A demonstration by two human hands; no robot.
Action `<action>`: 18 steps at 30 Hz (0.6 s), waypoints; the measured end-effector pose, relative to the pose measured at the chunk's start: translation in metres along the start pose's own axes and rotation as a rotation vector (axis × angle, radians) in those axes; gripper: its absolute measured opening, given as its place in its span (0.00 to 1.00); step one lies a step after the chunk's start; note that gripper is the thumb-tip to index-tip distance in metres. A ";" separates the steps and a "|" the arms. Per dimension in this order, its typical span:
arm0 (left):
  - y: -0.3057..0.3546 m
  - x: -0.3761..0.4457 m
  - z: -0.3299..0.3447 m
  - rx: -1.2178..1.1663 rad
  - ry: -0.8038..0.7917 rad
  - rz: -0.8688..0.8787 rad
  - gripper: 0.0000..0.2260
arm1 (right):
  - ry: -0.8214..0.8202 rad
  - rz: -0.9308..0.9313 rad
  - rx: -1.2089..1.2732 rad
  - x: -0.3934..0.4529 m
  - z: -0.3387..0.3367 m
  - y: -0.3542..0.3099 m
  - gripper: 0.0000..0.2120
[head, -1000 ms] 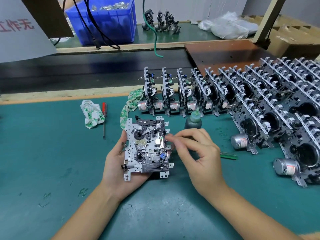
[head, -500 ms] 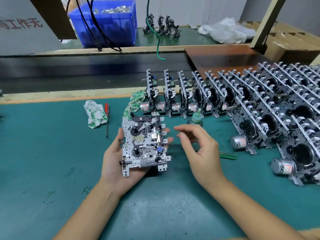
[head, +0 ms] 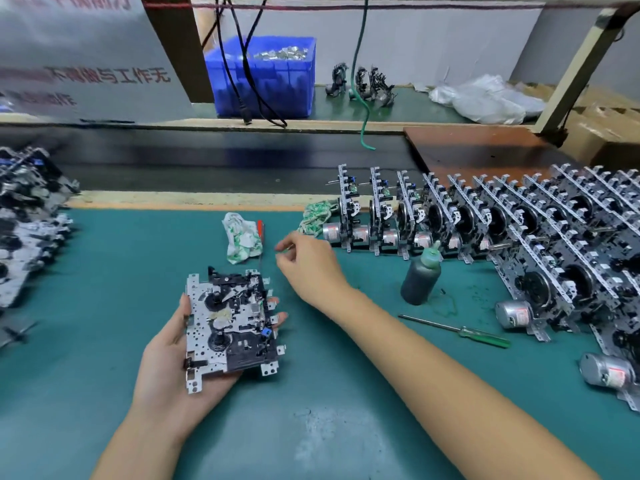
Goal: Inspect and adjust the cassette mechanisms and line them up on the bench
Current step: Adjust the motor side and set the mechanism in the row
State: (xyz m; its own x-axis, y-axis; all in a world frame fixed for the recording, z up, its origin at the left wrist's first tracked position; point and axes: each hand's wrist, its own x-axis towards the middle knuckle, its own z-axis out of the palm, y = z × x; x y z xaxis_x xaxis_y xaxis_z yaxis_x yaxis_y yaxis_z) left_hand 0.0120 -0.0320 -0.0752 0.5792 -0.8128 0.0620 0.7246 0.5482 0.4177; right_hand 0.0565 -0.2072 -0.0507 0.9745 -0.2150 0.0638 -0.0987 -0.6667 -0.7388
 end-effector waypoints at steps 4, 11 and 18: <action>0.000 -0.009 -0.007 -0.006 0.000 -0.045 0.41 | -0.002 0.129 -0.156 0.044 0.025 -0.018 0.11; 0.009 -0.007 -0.014 0.142 0.162 -0.006 0.36 | -0.030 0.262 -0.304 0.083 0.038 -0.037 0.10; 0.000 -0.007 -0.019 0.132 0.375 0.025 0.26 | -0.075 0.281 -0.325 0.083 0.041 -0.031 0.07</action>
State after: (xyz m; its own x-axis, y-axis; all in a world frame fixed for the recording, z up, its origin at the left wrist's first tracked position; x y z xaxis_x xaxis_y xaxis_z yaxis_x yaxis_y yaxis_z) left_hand 0.0146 -0.0225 -0.0925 0.7097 -0.6581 -0.2513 0.6685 0.5166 0.5350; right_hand 0.1485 -0.1751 -0.0500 0.9116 -0.3755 -0.1672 -0.4085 -0.7824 -0.4701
